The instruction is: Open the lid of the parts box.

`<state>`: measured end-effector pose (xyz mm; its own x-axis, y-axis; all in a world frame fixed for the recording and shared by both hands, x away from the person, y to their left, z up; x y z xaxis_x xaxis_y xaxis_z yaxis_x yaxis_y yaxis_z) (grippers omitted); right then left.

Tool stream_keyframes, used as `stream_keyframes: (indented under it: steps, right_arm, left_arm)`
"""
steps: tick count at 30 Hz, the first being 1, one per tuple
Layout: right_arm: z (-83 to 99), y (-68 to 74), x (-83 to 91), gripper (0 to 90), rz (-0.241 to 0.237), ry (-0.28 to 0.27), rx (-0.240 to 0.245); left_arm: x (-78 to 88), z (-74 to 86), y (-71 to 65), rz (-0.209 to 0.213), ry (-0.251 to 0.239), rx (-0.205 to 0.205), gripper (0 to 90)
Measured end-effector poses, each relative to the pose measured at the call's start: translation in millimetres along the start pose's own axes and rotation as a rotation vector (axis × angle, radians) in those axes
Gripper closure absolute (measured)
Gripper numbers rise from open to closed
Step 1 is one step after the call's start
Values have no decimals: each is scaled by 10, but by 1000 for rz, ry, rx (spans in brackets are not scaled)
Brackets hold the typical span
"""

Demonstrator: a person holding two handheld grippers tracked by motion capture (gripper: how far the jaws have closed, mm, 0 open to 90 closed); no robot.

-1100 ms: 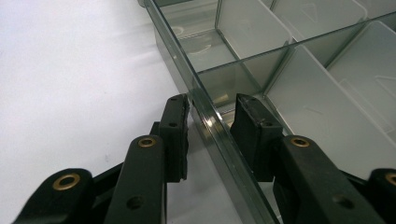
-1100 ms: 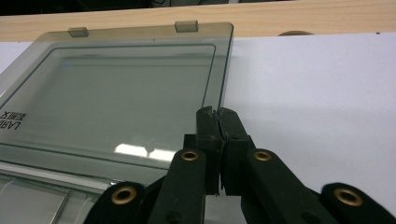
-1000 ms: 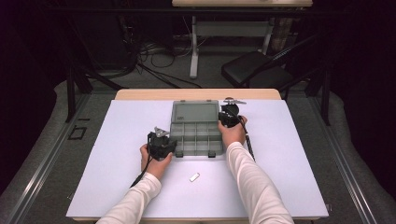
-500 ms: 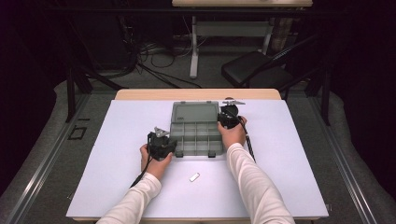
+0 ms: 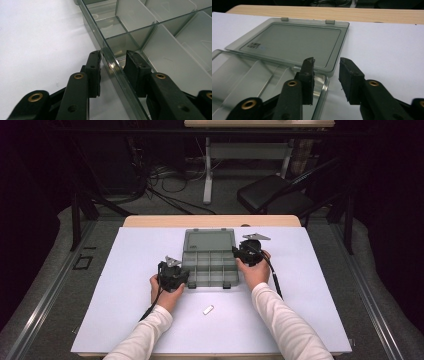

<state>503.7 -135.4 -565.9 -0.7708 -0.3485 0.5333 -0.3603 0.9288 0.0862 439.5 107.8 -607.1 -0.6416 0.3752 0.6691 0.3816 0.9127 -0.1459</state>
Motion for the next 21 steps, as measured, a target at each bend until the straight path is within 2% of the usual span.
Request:
stream_keyframes:
  steps: [6,8,13,19,21]
  right_arm:
    - [42,10,203,598,-32,-32,12]
    - [57,25,278,587,-43,-40,33]
    - [105,97,485,542,-64,-86,95]
    - [249,193,686,508,-106,-46,149]
    - [257,199,706,507,-107,-51,155]
  left_arm:
    - [6,-6,3,32,8,13,578]
    - [23,-14,8,18,-1,24,534]
    - [150,-61,4,20,-20,27,474]
    - [320,-116,-43,52,-42,4,465]
    - [378,-126,-69,67,-46,-14,461]
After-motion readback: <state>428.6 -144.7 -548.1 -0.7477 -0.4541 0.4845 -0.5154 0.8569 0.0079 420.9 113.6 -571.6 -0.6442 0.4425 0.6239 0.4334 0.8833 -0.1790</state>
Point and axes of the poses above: each handheld gripper's, and its own axes: x roughly backward along the jaws, z roughly out of its underside, y roughly to its left, the point moved 6 cm from there along -x, roughly forward along the jaws, and after that the axes turned 5 degrees about x, right-handed, at the moved point
